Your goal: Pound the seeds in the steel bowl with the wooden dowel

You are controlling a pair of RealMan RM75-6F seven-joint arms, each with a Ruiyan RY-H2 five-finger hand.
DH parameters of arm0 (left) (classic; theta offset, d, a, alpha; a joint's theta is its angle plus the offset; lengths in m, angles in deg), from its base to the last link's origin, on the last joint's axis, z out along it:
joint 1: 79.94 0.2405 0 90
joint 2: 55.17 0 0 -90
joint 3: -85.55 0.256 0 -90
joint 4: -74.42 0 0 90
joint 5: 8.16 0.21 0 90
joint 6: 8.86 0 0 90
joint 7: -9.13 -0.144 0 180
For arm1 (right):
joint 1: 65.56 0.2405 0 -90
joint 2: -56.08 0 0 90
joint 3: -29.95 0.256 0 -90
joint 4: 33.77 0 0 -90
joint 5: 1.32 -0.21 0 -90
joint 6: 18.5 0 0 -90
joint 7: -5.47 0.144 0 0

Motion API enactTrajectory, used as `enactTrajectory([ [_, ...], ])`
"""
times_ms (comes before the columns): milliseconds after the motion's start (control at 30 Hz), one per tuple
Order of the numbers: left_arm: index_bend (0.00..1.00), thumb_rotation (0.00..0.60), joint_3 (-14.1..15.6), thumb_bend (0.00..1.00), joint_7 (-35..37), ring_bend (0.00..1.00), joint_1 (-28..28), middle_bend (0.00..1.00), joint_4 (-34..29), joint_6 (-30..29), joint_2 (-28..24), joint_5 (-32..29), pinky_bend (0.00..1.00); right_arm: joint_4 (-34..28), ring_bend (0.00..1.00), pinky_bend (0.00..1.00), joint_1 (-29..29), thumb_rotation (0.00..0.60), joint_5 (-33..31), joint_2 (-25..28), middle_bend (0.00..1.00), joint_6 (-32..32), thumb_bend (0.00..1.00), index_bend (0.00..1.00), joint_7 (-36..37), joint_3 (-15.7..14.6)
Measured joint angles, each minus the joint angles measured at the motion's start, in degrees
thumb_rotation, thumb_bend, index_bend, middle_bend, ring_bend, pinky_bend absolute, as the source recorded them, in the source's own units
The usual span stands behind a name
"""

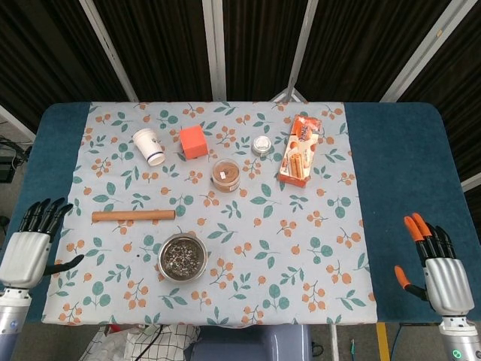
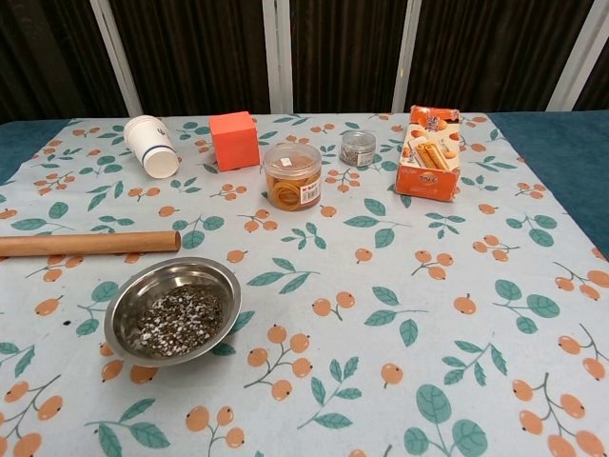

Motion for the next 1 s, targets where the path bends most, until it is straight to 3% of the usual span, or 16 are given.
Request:
enactTrajectory([
  [133, 0.31, 0.6, -3.25, 0.25, -5.23, 0.0, -4.03, 0.25, -3.14, 5.12, 0.18, -5.04, 0.0, -0.03, 0.0, 0.0, 0.1, 0.6, -0.1, 0.05, 0.0, 0.18, 0.37, 0.0, 0.24, 0.05],
  [433, 0.33, 0.6, -7.97, 0.34, -19.82, 0.0, -13.41, 0.32, -3.84, 14.32, 6.57, -19.4, 0.0, -0.13, 0.0, 0.0, 0.08, 0.6, -0.68, 0.58, 0.0, 0.44, 0.37, 0.0, 1.87, 0.13],
  [633, 0.34, 0.6, -8.77, 0.36, -30.3, 0.0, -19.66, 0.33, 0.4, 16.74, 15.31, -28.68, 0.0, -0.24, 0.0, 0.0, 0.09, 0.6, -0.69, 0.78, 0.0, 0.58, 0.37, 0.0, 2.29, 0.04],
  [1000, 0.36, 0.6, -8.7, 0.41, -35.79, 0.0, -26.09, 0.35, 8.67, 17.59, 24.93, -36.67, 0.0, -0.42, 0.0, 0.0, -0.06, 0.6, -0.81, 1.06, 0.0, 0.54, 0.37, 0.0, 3.1, -0.05],
])
